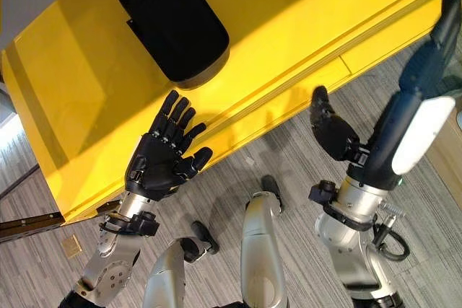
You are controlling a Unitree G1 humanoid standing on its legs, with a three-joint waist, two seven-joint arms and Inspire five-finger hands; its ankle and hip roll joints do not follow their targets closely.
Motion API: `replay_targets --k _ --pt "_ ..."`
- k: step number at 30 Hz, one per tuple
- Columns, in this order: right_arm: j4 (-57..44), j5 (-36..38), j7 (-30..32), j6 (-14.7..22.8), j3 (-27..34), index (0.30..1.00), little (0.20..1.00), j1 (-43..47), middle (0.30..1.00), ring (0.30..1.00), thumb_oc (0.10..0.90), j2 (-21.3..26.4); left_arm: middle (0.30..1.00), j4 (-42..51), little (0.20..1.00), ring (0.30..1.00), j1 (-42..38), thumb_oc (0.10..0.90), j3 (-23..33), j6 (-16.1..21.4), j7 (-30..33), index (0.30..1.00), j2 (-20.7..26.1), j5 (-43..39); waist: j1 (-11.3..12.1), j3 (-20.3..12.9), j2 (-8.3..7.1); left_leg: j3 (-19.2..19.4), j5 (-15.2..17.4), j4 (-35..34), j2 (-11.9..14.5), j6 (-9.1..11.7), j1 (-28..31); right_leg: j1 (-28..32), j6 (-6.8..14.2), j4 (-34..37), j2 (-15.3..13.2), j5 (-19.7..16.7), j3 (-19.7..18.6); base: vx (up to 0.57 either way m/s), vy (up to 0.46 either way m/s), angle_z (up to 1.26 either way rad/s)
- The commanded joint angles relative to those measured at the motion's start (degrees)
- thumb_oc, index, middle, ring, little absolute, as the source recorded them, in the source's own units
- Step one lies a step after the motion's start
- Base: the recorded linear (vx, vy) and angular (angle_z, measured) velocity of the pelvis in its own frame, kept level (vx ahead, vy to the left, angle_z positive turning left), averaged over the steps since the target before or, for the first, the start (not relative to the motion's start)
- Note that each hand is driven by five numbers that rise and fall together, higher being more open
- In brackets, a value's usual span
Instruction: Move parts from the plastic box to the shelf.
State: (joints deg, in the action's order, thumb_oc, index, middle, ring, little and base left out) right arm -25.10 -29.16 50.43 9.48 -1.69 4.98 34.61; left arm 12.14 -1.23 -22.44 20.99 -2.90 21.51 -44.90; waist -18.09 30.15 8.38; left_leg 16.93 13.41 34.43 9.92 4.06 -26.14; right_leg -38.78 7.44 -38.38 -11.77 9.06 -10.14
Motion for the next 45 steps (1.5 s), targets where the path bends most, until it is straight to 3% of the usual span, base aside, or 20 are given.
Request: replay_targets --k 1,4,6,7,9,11,18,20,23,24,27,29,35,40,45 --pt "-8.0 -2.5 -0.9 5.5 0.9 1.000 1.000 5.4 1.000 1.000 0.900 0.9 1.000 7.5 1.000 1.000 0.7 0.900 3.0 7.2 -1.9 1.000 1.9 -0.9 0.0 -0.4 1.06 -2.2 1.3 -1.5 -6.0 -5.9 -0.5 5.0 -7.7 -3.0 6.6 8.0 5.1 -0.01 -0.034 0.01" --pt "-8.5 -0.9 -2.5 5.2 0.6 1.000 1.000 6.1 1.000 1.000 0.900 1.3 1.000 7.8 1.000 1.000 1.1 0.900 3.2 7.0 -2.1 1.000 1.9 -0.9 0.2 -0.4 0.99 -2.2 1.4 -1.5 -6.1 -5.9 -0.5 5.0 -7.7 -3.1 6.7 8.1 5.2 -0.01 -0.025 0.01" --pt "-8.6 0.4 -7.1 5.4 -0.7 1.000 1.000 7.3 1.000 1.000 0.900 2.0 1.000 7.6 1.000 1.000 1.7 0.900 3.3 7.1 -3.0 1.000 2.1 -0.7 0.8 -0.4 0.77 -2.5 1.6 -1.0 -6.0 -5.9 -0.7 5.1 -7.8 -3.6 6.7 8.5 5.6 -0.02 -0.057 0.03" --pt "-8.7 1.7 -13.5 5.2 -1.3 1.000 1.000 7.8 1.000 1.000 0.900 2.6 1.000 7.2 1.000 1.000 1.9 0.900 3.6 7.0 -4.0 1.000 2.4 -1.3 1.1 -0.4 0.66 -2.9 1.7 -0.6 -6.0 -5.8 -1.1 4.9 -7.8 -4.0 6.7 8.6 5.7 -0.02 -0.054 0.05" --pt "-9.4 2.7 -18.9 3.0 -3.4 1.000 1.000 9.4 1.000 1.000 0.900 3.7 1.000 6.7 1.000 1.000 2.2 0.900 4.2 6.6 -5.6 1.000 2.7 -1.7 1.8 -0.4 0.52 -3.0 1.5 -0.7 -6.0 -5.9 -1.2 5.0 -7.9 -4.0 6.7 8.6 6.0 -0.03 -0.066 0.10" --pt "-9.5 7.0 -23.4 0.3 -5.4 1.000 1.000 11.1 1.000 1.000 0.900 5.1 1.000 6.1 1.000 1.000 2.8 0.900 4.7 6.4 -7.4 1.000 3.3 -2.2 2.5 -0.4 0.14 -3.3 1.3 -0.6 -5.8 -5.9 -1.5 5.1 -7.9 -4.0 6.6 8.5 6.4 -0.04 -0.100 0.17" --pt "-9.0 24.0 -34.2 -3.1 -7.6 1.000 1.000 11.5 1.000 1.000 0.900 7.2 1.000 5.2 1.000 1.000 4.2 0.900 6.3 5.9 -10.4 1.000 5.1 -2.6 3.8 -0.4 -1.56 -4.3 0.7 -0.8 -5.2 -6.0 -2.2 5.5 -7.8 -3.9 7.0 8.1 7.4 -0.04 -0.101 0.11" --pt "-8.6 25.1 -36.9 -3.9 -7.3 1.000 1.000 10.8 1.000 1.000 0.900 8.1 1.000 5.0 1.000 1.000 4.7 0.900 7.1 5.4 -11.5 1.000 6.1 -2.8 4.3 -0.4 -2.39 -4.9 0.6 -0.7 -5.0 -6.1 -2.5 5.7 -7.8 -3.9 7.1 8.0 7.8 -0.03 -0.159 0.10" --pt "-8.3 26.5 -34.4 -5.0 -5.7 1.000 1.000 9.4 1.000 1.000 0.900 9.5 1.000 4.7 1.000 1.000 5.3 0.900 7.9 5.0 -12.2 1.000 7.0 -2.9 4.6 -0.4 -3.32 -5.3 0.3 -0.8 -4.6 -6.2 -2.6 6.0 -7.6 -3.9 7.3 7.7 8.3 -0.04 -0.144 0.16" --pt "-7.6 28.0 -31.1 -4.3 -3.4 1.000 1.000 7.1 1.000 1.000 0.900 9.5 1.000 4.8 1.000 1.000 5.7 0.900 8.4 4.6 -12.7 1.000 7.4 -2.7 4.8 -0.4 -4.13 -5.6 0.0 -1.2 -4.3 -6.0 -2.6 6.3 -7.6 -3.6 7.5 7.4 8.6 -0.05 -0.150 0.13" --pt "-7.2 28.8 -26.1 -4.1 -1.6 1.000 1.000 5.2 1.000 1.000 0.900 9.1 1.000 5.0 1.000 1.000 6.0 0.900 8.3 4.8 -12.6 1.000 7.7 -2.3 4.6 -0.4 -4.50 -5.6 -0.4 -1.8 -4.2 -6.0 -2.4 6.4 -7.6 -3.2 7.7 7.2 8.8 -0.04 -0.075 0.01" --pt "-6.6 26.0 -20.3 -1.3 1.5 1.000 1.000 2.7 1.000 1.000 0.900 7.3 1.000 5.8 1.000 1.000 6.2 0.900 8.3 4.7 -11.3 1.000 7.7 -1.8 4.0 -0.4 -4.79 -5.7 -0.4 -2.0 -4.1 -6.0 -2.1 6.6 -7.6 -3.1 8.1 7.2 8.9 -0.02 -0.026 -0.08" --pt "-9.7 18.7 -16.3 2.0 4.6 1.000 1.000 -0.6 1.000 1.000 0.900 4.4 1.000 6.9 1.000 1.000 5.4 0.900 7.4 5.6 -8.4 1.000 6.8 -1.5 2.0 -0.4 -3.57 -5.1 -0.4 -2.5 -4.4 -5.9 -1.5 6.5 -7.8 -2.9 8.7 7.5 8.0 0.00 0.054 -0.09" --pt "-10.5 17.8 -14.0 3.7 5.5 1.000 1.000 -2.2 1.000 1.000 0.900 4.0 1.000 7.2 1.000 1.000 5.7 0.900 7.3 6.3 -7.8 1.000 6.3 -1.8 1.4 -0.4 -3.05 -4.7 -0.4 -2.8 -4.6 -5.9 -1.1 6.6 -7.8 -2.6 8.6 7.6 7.5 0.01 0.064 -0.05" --pt "-12.3 13.7 -16.6 4.7 6.3 1.000 1.000 -4.1 1.000 1.000 0.900 4.5 1.000 7.8 1.000 1.000 6.2 0.900 7.8 6.9 -7.9 1.000 6.3 -2.8 0.7 -0.4 -2.39 -4.4 -0.2 -2.6 -4.8 -5.7 -1.2 6.3 -7.9 -2.8 8.3 8.0 7.0 0.00 0.054 -0.08"
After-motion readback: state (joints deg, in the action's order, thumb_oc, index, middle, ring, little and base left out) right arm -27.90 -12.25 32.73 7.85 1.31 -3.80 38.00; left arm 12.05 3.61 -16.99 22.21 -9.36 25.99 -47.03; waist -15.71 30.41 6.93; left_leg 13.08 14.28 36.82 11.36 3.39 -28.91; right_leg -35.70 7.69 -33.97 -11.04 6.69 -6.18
